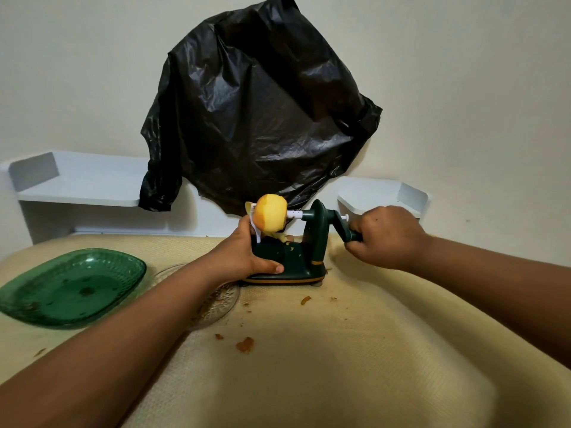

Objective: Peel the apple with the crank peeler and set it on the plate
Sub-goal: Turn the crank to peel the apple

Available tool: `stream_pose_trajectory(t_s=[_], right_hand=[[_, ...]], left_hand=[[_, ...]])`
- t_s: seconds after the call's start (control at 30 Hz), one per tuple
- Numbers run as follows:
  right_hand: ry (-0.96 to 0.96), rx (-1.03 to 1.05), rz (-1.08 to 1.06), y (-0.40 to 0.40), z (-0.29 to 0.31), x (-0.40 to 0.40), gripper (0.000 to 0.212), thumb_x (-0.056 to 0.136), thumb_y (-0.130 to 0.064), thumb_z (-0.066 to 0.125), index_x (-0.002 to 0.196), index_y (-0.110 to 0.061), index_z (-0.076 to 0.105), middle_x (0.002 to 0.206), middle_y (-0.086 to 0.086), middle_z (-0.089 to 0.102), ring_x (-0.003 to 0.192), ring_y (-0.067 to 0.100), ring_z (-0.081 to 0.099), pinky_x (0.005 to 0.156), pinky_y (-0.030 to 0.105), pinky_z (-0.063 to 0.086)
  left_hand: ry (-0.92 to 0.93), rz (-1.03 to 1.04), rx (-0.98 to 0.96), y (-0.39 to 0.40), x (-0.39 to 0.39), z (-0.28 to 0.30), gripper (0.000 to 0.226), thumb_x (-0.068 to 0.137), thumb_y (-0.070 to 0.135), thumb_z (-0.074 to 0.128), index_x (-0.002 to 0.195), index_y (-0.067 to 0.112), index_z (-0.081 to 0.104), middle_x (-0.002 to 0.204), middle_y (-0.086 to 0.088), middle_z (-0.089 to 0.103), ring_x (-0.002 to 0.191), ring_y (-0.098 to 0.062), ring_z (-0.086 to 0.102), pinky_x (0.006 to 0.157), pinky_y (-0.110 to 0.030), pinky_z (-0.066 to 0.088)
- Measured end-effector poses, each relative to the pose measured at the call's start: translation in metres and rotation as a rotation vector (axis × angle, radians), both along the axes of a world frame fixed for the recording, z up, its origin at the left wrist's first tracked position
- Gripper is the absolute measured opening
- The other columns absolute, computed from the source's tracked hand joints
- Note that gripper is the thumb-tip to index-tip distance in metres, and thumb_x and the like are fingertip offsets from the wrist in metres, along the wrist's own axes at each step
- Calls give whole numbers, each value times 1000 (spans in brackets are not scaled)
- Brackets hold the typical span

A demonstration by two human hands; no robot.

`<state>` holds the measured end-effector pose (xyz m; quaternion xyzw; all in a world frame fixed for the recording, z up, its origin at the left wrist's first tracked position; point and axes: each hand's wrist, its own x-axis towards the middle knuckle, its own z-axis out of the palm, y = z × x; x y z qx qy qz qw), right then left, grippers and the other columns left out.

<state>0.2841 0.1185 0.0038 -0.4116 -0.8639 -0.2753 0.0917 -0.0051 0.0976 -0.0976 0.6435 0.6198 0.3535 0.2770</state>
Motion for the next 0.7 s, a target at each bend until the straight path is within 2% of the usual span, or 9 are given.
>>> stream_pose_trajectory(t_s=[0.17, 0.33, 0.4, 0.5, 0.57, 0.7], right_hand=[[10, 43, 24, 2, 14, -3, 39, 89, -40, 52, 56, -28, 34, 55, -6, 46, 49, 7, 38, 47, 25, 19], [-20, 134, 43, 4, 19, -1, 23, 92, -34, 51, 77, -20, 60, 64, -5, 53, 55, 18, 51, 49, 25, 23], [-12, 158, 58, 6, 20, 0, 22, 92, -31, 54, 77, -16, 61, 64, -4, 52, 54, 21, 51, 49, 25, 23], [30, 219, -1, 9, 27, -3, 25, 91, -33, 57, 70, -21, 49, 58, -6, 45, 48, 17, 39, 47, 23, 14], [25, 242, -70, 14, 34, -6, 29, 93, -37, 54, 68, -23, 48, 53, -8, 39, 44, 11, 31, 47, 22, 12], [-9, 215, -171, 27, 36, -13, 33, 96, -41, 46, 68, -23, 51, 57, -5, 42, 46, 11, 32, 46, 22, 16]], left_hand=[[3, -3, 12, -1, -1, -1, 127, 50, 64, 87, 150, 41, 12, 130, 10, 44, 118, -17, 52, 87, -25, 44], [8, 28, 59, 2, 0, -3, 122, 60, 53, 92, 153, 37, 14, 146, 5, 34, 122, -14, 43, 94, -25, 41], [1, 23, 47, 2, 0, -3, 124, 59, 53, 92, 154, 39, 13, 146, 5, 37, 120, -14, 45, 90, -23, 42], [-4, 11, 10, 2, 1, -2, 127, 58, 55, 91, 153, 44, 6, 135, 9, 43, 114, -15, 52, 77, -19, 44], [1, 15, -6, 2, 1, -2, 128, 60, 54, 91, 152, 46, 3, 137, 6, 45, 112, -16, 54, 77, -20, 45], [20, 26, -16, 2, -1, -1, 129, 59, 56, 90, 154, 42, 4, 146, 0, 46, 112, -17, 53, 79, -23, 45]])
